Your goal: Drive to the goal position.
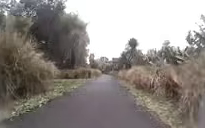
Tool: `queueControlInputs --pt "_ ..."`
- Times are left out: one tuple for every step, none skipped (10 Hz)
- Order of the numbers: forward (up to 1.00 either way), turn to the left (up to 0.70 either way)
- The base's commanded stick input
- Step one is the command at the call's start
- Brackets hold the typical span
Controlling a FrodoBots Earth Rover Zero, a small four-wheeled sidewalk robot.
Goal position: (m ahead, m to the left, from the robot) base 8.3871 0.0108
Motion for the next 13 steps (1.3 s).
queueControlInputs --pt "0.85 0.00" --pt "0.85 0.00" --pt "0.85 0.00" --pt "0.85 0.00" --pt "0.85 0.00" --pt "0.85 0.00" --pt "0.85 0.00" --pt "0.85 0.00" --pt "0.85 0.00" --pt "0.85 0.00" --pt "0.85 0.00" --pt "0.85 0.00" --pt "0.85 0.00"
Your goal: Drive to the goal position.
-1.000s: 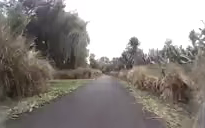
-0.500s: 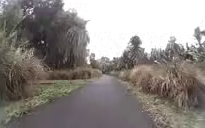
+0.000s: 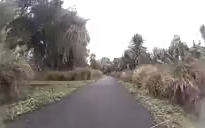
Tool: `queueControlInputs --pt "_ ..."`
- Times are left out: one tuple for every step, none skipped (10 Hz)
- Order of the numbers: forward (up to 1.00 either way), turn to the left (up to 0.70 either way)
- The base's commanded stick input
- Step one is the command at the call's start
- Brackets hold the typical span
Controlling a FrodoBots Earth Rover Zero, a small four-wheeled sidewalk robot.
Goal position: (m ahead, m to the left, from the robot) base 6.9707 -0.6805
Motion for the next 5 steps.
queueControlInputs --pt "0.85 0.00" --pt "0.85 0.00" --pt "0.85 0.00" --pt "0.85 0.00" --pt "0.85 0.00"
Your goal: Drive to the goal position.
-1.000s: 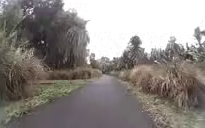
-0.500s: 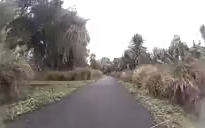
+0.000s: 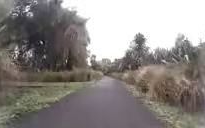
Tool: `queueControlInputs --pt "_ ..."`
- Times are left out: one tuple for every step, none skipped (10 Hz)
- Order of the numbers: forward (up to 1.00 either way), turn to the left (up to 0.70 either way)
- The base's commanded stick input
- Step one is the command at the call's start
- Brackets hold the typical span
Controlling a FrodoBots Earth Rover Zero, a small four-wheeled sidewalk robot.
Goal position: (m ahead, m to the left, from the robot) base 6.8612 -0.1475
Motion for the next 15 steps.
queueControlInputs --pt "0.85 0.00" --pt "0.85 0.00" --pt "0.85 0.00" --pt "0.85 0.00" --pt "0.85 0.00" --pt "0.85 0.00" --pt "0.85 0.00" --pt "0.85 0.00" --pt "0.85 0.00" --pt "0.85 0.00" --pt "0.85 0.00" --pt "0.85 0.00" --pt "0.85 0.00" --pt "0.85 0.00" --pt "0.85 0.00"
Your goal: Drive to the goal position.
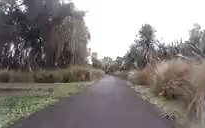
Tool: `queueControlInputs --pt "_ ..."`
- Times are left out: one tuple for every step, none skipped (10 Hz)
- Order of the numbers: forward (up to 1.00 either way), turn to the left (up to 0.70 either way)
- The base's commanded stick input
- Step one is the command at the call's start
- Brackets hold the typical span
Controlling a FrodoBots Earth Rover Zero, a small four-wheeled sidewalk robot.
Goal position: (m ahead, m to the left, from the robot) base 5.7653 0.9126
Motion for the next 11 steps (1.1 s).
queueControlInputs --pt "0.85 0.00" --pt "0.85 0.00" --pt "0.85 0.00" --pt "0.85 0.00" --pt "0.85 0.00" --pt "0.85 0.00" --pt "0.85 -0.02" --pt "0.85 -0.26" --pt "0.85 -0.34" --pt "0.85 -0.34" --pt "0.85 -0.34"
